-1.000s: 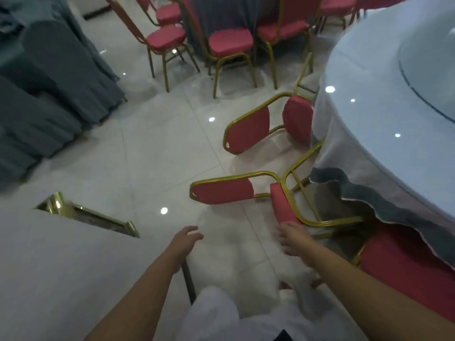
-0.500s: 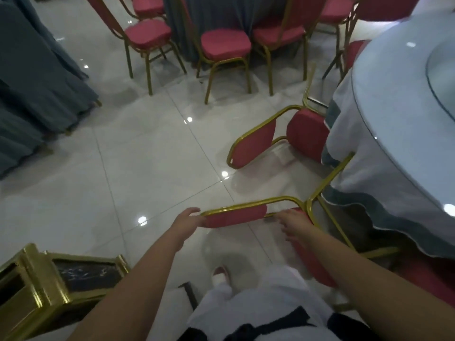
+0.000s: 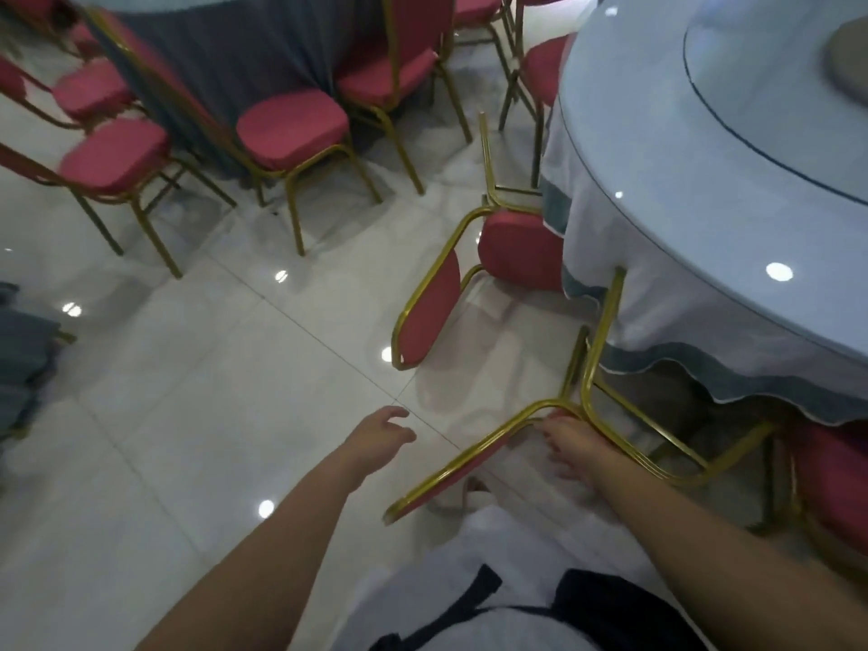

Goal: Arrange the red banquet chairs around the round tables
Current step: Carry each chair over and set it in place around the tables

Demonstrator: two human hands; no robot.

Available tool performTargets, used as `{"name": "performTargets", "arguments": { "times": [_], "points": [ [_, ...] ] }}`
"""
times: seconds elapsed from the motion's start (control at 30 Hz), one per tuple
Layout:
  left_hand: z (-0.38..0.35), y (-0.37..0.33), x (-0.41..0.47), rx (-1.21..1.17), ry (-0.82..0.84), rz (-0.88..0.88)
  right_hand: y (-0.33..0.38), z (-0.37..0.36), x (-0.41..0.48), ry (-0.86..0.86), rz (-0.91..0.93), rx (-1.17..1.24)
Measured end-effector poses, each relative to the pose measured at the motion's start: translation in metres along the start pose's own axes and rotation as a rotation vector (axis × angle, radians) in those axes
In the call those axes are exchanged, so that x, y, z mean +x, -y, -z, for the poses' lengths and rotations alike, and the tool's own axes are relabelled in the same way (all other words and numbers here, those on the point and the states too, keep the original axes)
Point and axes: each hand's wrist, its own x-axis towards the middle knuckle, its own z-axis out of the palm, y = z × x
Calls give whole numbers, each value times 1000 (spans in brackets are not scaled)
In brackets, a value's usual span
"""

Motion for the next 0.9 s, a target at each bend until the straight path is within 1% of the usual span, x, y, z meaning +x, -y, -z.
{"name": "performTargets", "arguments": {
  "times": [0.1, 0.27, 0.37, 0.47, 0.53, 0.63, 0.73, 0.8, 0.9],
  "points": [
    [19, -13, 23, 48, 51, -23, 18, -6, 14, -38, -18, 35],
    [36, -37, 58, 143, 103, -61, 51, -10, 20, -159, 18, 213],
    [40, -51, 86, 268, 196, -99, 49, -19, 12, -260, -8, 356],
    [42, -66, 110, 412, 299, -172, 29, -43, -10, -373, -42, 474],
    [46, -74, 127, 525, 371, -226, 12, -69, -31, -449, -80, 560],
    [53, -84, 149, 707, 481, -315, -10, -118, -66, -564, -186, 715],
    [51, -82, 168, 869, 576, -390, -37, -182, -94, -654, -290, 868],
    [46, -73, 178, 1008, 631, -434, -53, -229, -103, -670, -357, 954],
    [39, -45, 178, 1307, 722, -536, -68, -300, -113, -658, -463, 1040]
  ]
}}
